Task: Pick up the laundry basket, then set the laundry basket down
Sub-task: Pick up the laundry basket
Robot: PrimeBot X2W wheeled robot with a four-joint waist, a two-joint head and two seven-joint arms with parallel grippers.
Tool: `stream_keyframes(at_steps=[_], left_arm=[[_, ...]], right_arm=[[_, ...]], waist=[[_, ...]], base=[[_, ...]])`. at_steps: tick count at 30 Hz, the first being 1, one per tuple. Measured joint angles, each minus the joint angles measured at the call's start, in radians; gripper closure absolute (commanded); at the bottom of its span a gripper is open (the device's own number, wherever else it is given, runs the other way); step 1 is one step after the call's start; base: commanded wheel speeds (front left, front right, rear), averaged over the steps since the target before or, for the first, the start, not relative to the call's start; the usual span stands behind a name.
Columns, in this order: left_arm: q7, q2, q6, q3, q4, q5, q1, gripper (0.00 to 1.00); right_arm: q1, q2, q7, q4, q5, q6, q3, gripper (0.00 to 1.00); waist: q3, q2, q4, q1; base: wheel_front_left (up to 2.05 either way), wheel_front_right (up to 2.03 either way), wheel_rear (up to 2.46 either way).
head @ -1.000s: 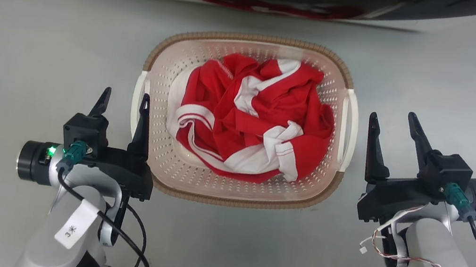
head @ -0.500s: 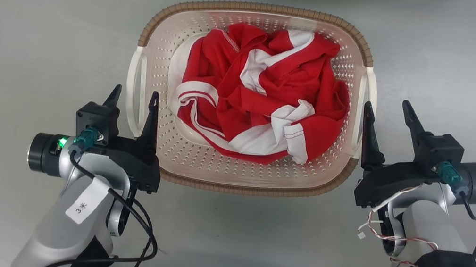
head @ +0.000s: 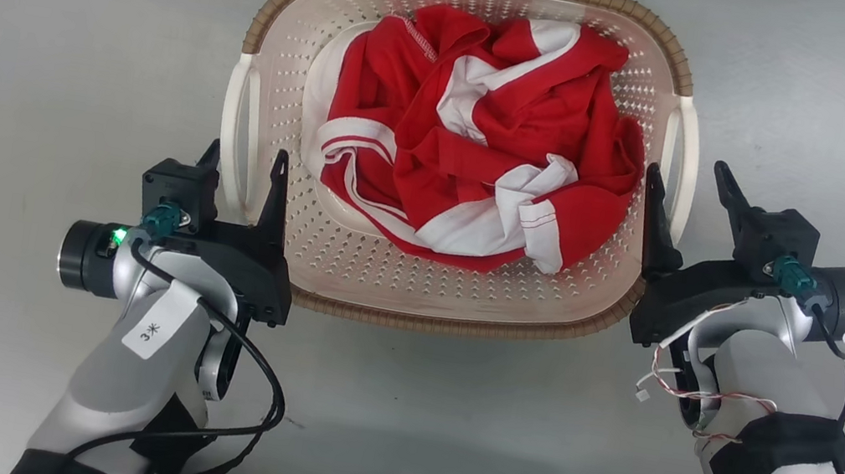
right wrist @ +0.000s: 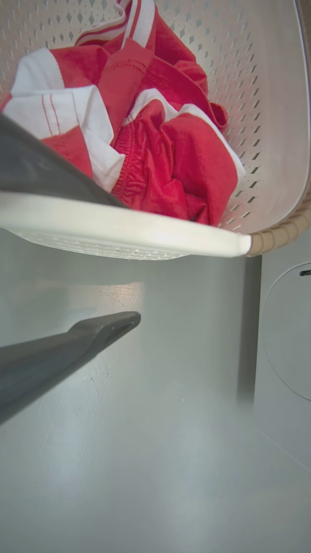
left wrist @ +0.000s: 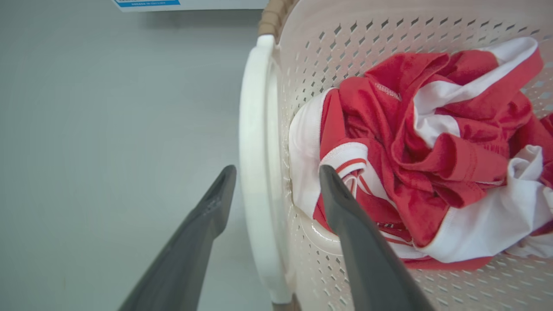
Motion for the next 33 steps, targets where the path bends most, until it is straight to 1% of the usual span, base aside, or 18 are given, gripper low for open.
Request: stream_keyframes(at_steps=[4,9,13,19,21,24,25,26,27,28,29,30,31,33], left_arm=[[0.000,0.000,0.001,-0.015,0.023,-0.040,-0.003,0.00],[0.000,-0.001,0.007,-0.041,0.040,-0.058,-0.022,0.00],[-0.001,-0.001,0.007,-0.069,0.053,-0.088,-0.038,0.00],[-0.001,-0.001,0.008,-0.101,0.069,-0.110,-0.058,0.00],[-0.001,-0.001,0.008,-0.109,0.072,-0.117,-0.064,0.00],[-0.001,-0.001,0.009,-0.121,0.084,-0.121,-0.076,0.00],[-0.001,-0.001,0.009,-0.128,0.087,-0.127,-0.079,0.00],[-0.001,-0.001,0.009,-0.138,0.094,-0.140,-0.079,0.00],[-0.001,-0.001,0.009,-0.141,0.098,-0.149,-0.079,0.00],[-0.001,-0.001,0.009,-0.144,0.100,-0.153,-0.079,0.09],[-0.001,-0.001,0.009,-0.147,0.102,-0.155,-0.081,0.51],[-0.001,-0.001,0.010,-0.152,0.104,-0.155,-0.082,0.73],[-0.001,-0.001,0.011,-0.160,0.107,-0.155,-0.085,1.00],[-0.001,0.008,0.017,-0.166,0.125,-0.161,-0.088,1.00]], right_arm=[[-0.015,0.001,0.000,0.030,0.002,-0.001,0.010,0.00],[-0.036,0.001,0.000,0.058,0.009,-0.001,0.021,0.00],[-0.048,0.002,0.000,0.063,0.041,-0.002,0.049,0.02],[-0.053,0.001,0.000,0.064,0.081,-0.014,0.089,0.03],[-0.054,0.001,0.000,0.067,0.087,-0.019,0.101,0.09],[-0.062,0.001,0.000,0.074,0.108,-0.021,0.120,0.23],[-0.068,0.001,0.000,0.079,0.111,-0.026,0.128,0.34],[-0.076,0.001,0.000,0.080,0.116,-0.033,0.136,0.55],[-0.076,0.000,0.000,0.082,0.117,-0.037,0.139,0.61],[-0.076,-0.001,0.000,0.085,0.122,-0.037,0.143,0.67],[-0.076,0.000,0.000,0.085,0.127,-0.042,0.147,0.75],[-0.078,0.000,0.000,0.086,0.132,-0.047,0.152,0.93],[-0.082,0.001,0.000,0.088,0.133,-0.053,0.156,1.00],[-0.091,-0.002,0.000,0.094,0.139,-0.055,0.162,1.00]], waist=[[0.008,-0.0001,0.006,0.0000],[0.013,-0.0001,0.011,0.0000],[0.016,-0.0002,0.015,0.0000],[0.018,-0.0001,0.020,0.0000],[0.018,-0.0001,0.021,0.0000],[0.019,-0.0001,0.022,0.0000],[0.020,-0.0001,0.023,0.0000],[0.020,-0.0001,0.023,0.0000],[0.021,-0.0001,0.023,0.0000],[0.021,-0.0001,0.023,0.0000],[0.021,-0.0001,0.023,0.0000],[0.021,-0.0001,0.023,-0.0001],[0.021,-0.0001,0.023,0.0000],[0.021,-0.0001,0.022,-0.0001]], base=[[0.00,0.00,0.00],[0.00,0.00,0.00],[0.00,0.00,0.00],[0.00,0.00,0.00],[0.00,0.00,0.00],[0.00,0.00,0.00],[0.00,0.00,0.00],[0.00,0.00,0.00],[0.00,0.00,0.00],[0.00,0.00,0.00],[0.00,0.00,0.00],[0.00,0.00,0.00],[0.00,0.00,0.00],[0.00,0.00,0.00]])
